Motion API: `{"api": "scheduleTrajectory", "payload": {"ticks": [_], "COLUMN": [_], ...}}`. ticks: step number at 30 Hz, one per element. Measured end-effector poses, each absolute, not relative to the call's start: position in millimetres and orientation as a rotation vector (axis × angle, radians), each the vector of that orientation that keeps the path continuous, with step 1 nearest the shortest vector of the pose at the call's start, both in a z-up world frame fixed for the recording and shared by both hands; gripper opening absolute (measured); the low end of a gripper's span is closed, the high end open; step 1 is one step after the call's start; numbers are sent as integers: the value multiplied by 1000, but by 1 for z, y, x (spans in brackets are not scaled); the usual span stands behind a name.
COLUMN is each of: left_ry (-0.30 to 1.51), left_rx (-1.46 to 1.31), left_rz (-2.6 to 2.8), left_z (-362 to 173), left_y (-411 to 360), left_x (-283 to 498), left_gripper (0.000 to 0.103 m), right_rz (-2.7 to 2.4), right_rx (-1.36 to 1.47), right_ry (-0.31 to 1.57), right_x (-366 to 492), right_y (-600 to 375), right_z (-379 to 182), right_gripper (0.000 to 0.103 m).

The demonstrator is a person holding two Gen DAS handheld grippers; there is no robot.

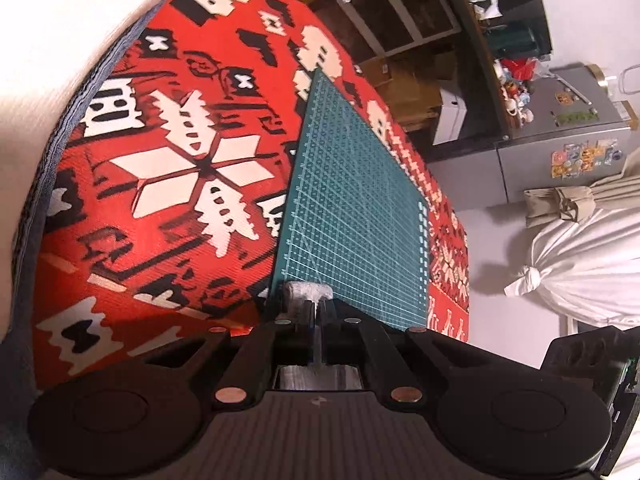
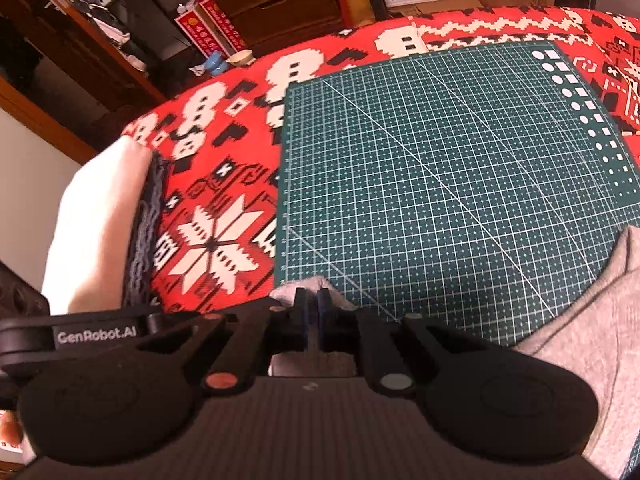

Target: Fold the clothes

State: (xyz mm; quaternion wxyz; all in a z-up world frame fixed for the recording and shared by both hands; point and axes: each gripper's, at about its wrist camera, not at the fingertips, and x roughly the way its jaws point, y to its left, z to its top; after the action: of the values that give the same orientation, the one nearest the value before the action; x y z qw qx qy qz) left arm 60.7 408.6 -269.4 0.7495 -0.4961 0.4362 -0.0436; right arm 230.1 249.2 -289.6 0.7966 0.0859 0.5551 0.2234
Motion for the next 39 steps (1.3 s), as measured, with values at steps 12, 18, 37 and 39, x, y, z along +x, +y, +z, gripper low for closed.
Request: {"api": "scheduleTrajectory", "payload": {"ticks": [12,18,37,39], "left_ry": [940,940,1026,1029], "left_rx": [-1108,-1093,-932,-925], "left_rz": [-126,-166,-133,-133], "left_z": [-264,-257,-266,-266], "left_y": [412,404,372,372], "left_x": [62,52,44,45], "left_gripper": [3,3,3,3], "right_rz": [462,499,482,482], "right_rx": [221,184,79,68], "right_ry": [1159,1166,1203,1204], "right_x": [240,216,182,181], "right_y": [239,224,228,229], "right_z": [-274,-260,-281,-279], "right_gripper": [7,8,1,1]}}
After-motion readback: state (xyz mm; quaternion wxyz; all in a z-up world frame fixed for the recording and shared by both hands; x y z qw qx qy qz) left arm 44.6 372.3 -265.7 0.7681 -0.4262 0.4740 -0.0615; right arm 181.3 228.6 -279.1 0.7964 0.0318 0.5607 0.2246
